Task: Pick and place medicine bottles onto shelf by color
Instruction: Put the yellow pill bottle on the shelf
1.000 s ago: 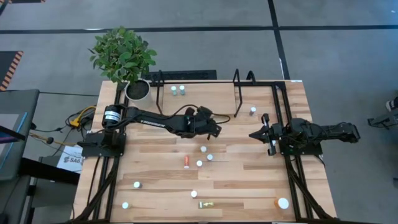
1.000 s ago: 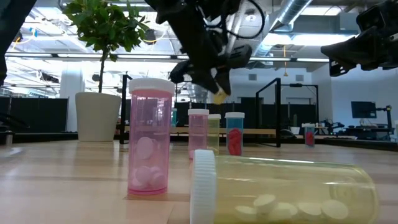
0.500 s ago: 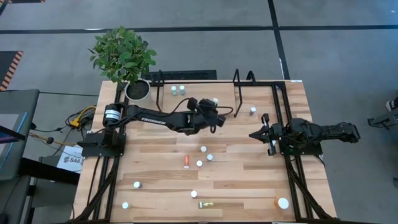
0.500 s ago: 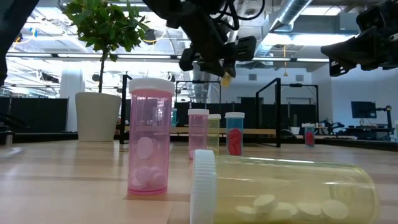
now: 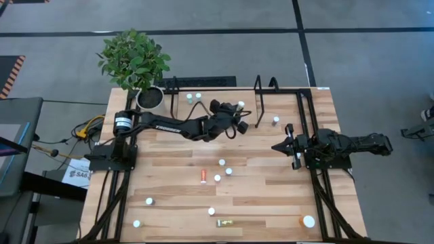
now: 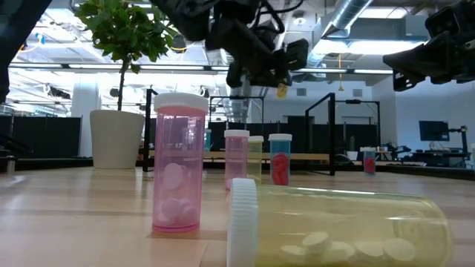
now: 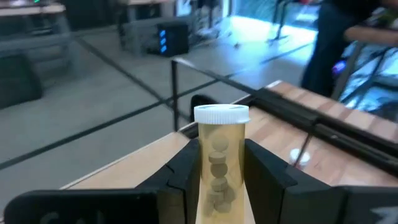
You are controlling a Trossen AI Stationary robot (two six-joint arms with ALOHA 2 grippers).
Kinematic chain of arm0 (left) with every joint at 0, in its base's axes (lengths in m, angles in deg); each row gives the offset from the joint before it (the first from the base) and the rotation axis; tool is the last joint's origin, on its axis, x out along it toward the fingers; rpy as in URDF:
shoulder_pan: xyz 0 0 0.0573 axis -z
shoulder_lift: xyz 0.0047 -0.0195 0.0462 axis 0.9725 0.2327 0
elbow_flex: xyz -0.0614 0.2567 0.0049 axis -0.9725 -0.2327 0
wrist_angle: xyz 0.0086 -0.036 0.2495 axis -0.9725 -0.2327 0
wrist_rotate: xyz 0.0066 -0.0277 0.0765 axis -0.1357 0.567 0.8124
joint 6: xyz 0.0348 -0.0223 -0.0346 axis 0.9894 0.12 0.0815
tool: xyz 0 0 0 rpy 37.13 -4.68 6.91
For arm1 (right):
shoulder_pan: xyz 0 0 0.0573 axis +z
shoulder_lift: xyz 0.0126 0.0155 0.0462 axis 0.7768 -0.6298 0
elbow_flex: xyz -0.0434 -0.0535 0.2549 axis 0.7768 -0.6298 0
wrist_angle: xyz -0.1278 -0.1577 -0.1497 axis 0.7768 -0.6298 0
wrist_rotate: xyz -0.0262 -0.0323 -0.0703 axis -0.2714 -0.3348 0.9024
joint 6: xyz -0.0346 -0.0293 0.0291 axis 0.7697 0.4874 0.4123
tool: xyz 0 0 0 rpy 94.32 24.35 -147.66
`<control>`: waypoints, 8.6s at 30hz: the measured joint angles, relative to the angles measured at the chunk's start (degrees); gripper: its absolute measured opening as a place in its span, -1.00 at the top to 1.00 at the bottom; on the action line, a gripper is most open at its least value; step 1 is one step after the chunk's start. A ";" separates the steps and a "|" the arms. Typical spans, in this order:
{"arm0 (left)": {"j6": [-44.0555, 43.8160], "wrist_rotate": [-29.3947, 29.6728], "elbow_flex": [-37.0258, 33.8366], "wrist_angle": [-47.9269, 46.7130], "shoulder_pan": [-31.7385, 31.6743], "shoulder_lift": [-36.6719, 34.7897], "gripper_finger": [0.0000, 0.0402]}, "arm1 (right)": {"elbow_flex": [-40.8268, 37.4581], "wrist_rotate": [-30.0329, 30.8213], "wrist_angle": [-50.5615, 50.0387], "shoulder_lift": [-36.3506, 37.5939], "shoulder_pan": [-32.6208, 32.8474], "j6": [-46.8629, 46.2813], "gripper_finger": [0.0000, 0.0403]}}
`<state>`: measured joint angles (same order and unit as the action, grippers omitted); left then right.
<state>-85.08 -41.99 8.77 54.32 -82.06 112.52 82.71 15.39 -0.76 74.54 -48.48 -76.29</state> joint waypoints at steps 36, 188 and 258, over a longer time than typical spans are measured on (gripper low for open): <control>13.54 -19.51 -23.57 37.97 -5.25 2.01 0.57 | 0.01 -0.01 0.00 -0.02 0.00 0.00 0.87; 7.01 10.63 -23.40 46.15 0.49 15.64 0.29 | 0.00 -0.02 0.00 -0.02 0.01 0.00 0.87; 11.23 -39.77 8.76 -51.84 -13.11 -9.39 -0.03 | 0.00 0.00 0.00 -0.02 -0.01 0.00 0.87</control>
<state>-73.85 -81.76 17.53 2.48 -95.17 103.13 82.71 15.39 -0.76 74.52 -48.49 -76.29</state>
